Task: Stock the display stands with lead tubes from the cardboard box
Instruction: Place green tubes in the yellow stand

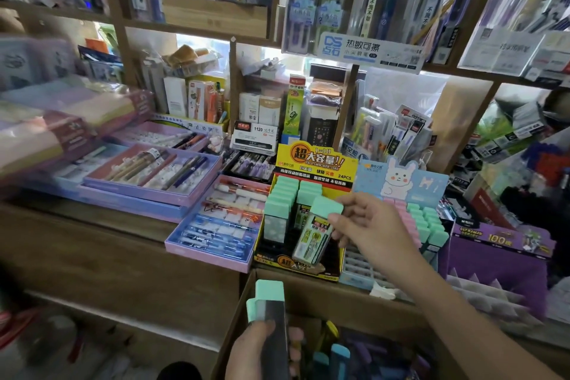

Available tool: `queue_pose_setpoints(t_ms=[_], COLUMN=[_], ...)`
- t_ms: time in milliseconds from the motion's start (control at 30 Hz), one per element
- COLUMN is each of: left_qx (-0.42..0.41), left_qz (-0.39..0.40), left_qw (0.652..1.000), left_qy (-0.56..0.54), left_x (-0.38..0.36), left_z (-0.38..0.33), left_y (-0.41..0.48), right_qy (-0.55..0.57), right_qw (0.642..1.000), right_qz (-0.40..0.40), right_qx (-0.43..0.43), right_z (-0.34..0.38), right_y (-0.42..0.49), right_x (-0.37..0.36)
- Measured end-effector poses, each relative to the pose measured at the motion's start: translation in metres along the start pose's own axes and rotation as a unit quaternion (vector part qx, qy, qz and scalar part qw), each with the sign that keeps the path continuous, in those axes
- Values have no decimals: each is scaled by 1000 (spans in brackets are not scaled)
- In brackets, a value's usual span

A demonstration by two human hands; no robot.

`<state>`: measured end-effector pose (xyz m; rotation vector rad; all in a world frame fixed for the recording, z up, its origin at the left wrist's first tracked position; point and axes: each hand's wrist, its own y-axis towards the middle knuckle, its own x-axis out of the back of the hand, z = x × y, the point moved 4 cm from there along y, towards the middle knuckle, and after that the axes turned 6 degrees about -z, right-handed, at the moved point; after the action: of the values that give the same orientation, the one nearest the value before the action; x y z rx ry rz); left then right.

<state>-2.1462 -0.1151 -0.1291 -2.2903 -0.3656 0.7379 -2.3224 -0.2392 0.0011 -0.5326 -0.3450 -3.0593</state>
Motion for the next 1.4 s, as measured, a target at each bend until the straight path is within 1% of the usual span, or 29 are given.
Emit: queue_pose_setpoints(t_ms=[67, 167, 333, 467, 700, 1000, 1100, 1200, 1300, 1400], left_qx=[15, 8, -11, -22, -25, -39, -52, -50, -49, -59], left_qz=[-10, -3, 4, 8, 11, 32, 28, 46, 52, 54], left_qw=[1000, 1000, 1000, 999, 999, 998, 997, 997, 997, 996], left_qy=[-7, 4, 22, 33, 35, 40, 43, 38, 36, 33], left_x=[2, 2, 1, 1, 0, -4, -4, -4, -1, -2], left_z=[2, 3, -1, -3, -4, -8, -11, -11, -11, -9], left_y=[2, 3, -7, -10, -14, -11, -9, -10, -11, -13], right_qy=[-3, -15, -64, -83, -124, -143, -138, -186, -272, -309], right_qw=[1000, 999, 996, 994, 990, 986, 987, 975, 947, 934], right_qz=[-8, -19, -36, -42, -24, -3, -6, -13, -32, -36], right_qx=[19, 38, 40, 49, 67, 82, 85, 117, 170, 176], right_z=[6, 12, 6, -2, -18, -25, -24, -24, -25, -23], right_y=[8, 19, 32, 40, 42, 44, 45, 44, 41, 42], right_x=[0, -3, -9, -13, -26, -27, -28, -31, -33, -31])
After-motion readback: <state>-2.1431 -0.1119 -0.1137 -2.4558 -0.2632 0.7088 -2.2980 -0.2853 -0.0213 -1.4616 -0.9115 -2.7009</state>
